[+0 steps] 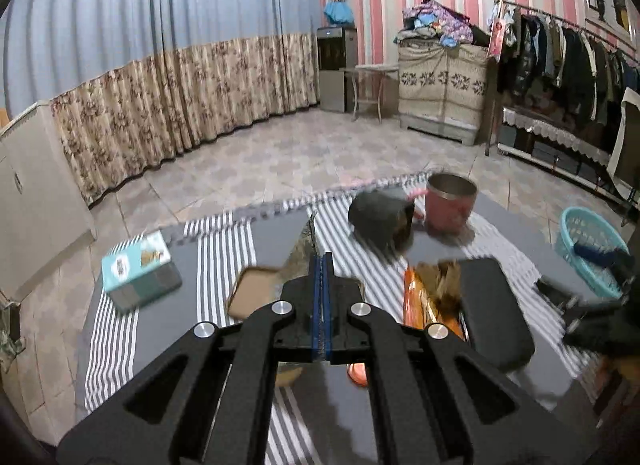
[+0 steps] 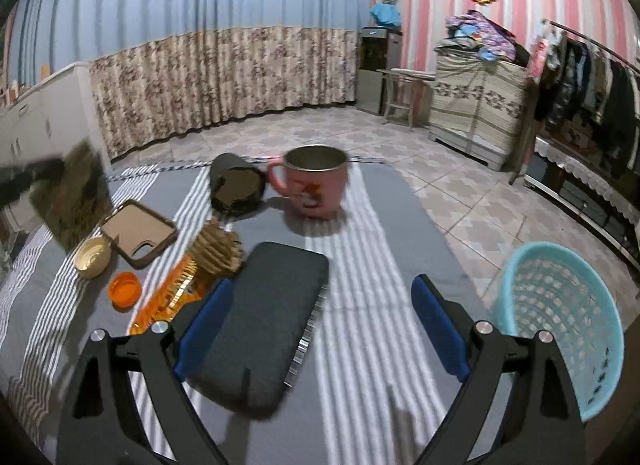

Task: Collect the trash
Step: 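Grasp the printed snack wrapper with the left gripper and lift it, then grasp the brown crumpled paper with the right gripper while the left holds the wrapper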

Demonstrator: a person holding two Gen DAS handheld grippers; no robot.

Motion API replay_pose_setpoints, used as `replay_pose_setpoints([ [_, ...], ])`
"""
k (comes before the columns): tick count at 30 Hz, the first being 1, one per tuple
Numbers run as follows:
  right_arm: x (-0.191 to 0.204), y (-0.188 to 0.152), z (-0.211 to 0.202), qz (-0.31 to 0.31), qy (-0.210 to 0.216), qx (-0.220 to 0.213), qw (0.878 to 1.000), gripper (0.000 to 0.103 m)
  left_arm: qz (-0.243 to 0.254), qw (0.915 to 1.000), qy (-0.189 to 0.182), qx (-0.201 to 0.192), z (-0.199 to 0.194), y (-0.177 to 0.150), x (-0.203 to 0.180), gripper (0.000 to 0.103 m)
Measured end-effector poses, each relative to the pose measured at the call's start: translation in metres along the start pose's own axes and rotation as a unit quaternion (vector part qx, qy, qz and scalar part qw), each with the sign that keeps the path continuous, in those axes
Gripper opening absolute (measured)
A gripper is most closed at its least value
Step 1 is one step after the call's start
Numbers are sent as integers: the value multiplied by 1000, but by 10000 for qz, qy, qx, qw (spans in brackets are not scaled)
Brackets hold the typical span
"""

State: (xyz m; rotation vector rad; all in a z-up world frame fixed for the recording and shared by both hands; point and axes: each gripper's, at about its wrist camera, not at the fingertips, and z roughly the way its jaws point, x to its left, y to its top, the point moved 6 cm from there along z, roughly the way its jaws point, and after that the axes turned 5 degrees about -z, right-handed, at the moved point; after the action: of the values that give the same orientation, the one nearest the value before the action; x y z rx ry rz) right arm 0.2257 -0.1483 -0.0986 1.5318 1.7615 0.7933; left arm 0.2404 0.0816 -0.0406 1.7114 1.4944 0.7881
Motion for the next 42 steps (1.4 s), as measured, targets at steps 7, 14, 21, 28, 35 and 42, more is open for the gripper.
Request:
replay_pose_setpoints([
  [7, 46, 14, 39, -230, 345, 240, 9989, 88, 164, 9997, -5, -168, 16, 19, 1, 0],
  [14, 68, 12, 76, -300, 628, 699, 9951, 47, -120, 9999, 116, -34, 34, 11, 21, 0],
  [21, 56, 19, 60, -164, 931, 448, 9945, 4, -219, 9995, 208, -7, 37, 7, 20, 0],
  [28, 19, 25, 43, -44, 900, 394, 9952, 3, -188, 9996, 207, -73, 33, 11, 1, 0],
  [35, 25, 27, 55, -141, 785, 523, 9954, 46, -200, 9994, 297, -20, 34, 6, -2, 0],
  [42, 53, 32, 74, -294, 731, 530, 9955, 55, -373, 9981, 485, -28, 34, -2, 24, 0],
])
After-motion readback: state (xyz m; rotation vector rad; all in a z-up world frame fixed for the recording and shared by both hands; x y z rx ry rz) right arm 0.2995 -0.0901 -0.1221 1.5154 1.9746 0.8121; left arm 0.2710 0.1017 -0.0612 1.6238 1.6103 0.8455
